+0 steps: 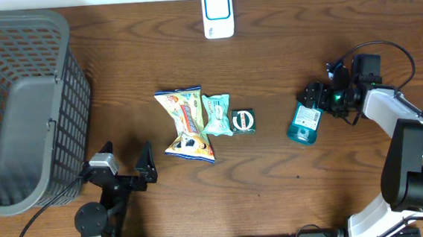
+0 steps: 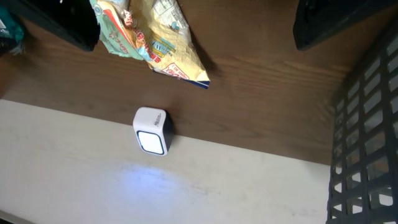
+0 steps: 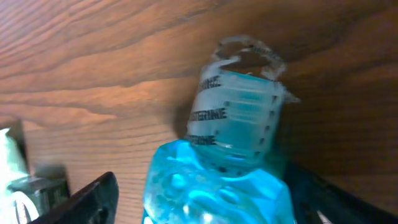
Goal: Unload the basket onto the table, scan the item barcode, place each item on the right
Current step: 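Reach the right gripper to the blue Listerine bottle and grasp its neck, then lift the Listerine bottle with the right gripper and tilt it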
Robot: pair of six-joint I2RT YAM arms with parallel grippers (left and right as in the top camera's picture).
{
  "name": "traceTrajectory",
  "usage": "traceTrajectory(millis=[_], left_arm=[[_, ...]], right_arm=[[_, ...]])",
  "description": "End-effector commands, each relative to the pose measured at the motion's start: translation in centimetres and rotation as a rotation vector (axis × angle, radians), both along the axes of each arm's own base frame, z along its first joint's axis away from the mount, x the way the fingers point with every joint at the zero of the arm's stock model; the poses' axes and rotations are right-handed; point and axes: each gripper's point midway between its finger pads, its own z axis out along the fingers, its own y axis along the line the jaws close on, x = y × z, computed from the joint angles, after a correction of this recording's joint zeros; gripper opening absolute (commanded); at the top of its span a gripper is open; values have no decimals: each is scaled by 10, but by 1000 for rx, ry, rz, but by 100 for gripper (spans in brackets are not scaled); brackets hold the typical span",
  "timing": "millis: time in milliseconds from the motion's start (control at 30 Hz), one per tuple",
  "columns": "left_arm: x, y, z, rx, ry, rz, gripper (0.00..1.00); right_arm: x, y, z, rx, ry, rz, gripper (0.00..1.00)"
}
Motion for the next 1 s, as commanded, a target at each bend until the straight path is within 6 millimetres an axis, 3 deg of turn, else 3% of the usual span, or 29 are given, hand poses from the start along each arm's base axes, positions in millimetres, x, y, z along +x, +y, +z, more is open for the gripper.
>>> traceTrajectory(millis=[0, 233, 533, 633, 733, 833, 967], left_arm=[[-1, -2, -15, -2, 44, -13, 98], [-1, -2, -15, -2, 44, -13, 98], [-1, -2, -15, -2, 44, -13, 98], [-1, -2, -15, -2, 44, -13, 98], [-1, -2, -15, -2, 44, -13, 98], [-1, -2, -15, -2, 44, -13, 97], [-1, -2, -15, -2, 44, -13, 98]], right_arm=[[-33, -10, -40, -81, 137, -21, 74], [-29, -4, -38, -72, 112, 10, 42], [-29, 8, -31, -49, 107, 40, 34], [-24, 7, -20, -51, 98, 41, 32], [-18, 11, -2, -42, 82, 55, 21], [-14, 16, 14, -45, 66, 72, 20], [-18, 27, 17, -70, 81, 106, 19]])
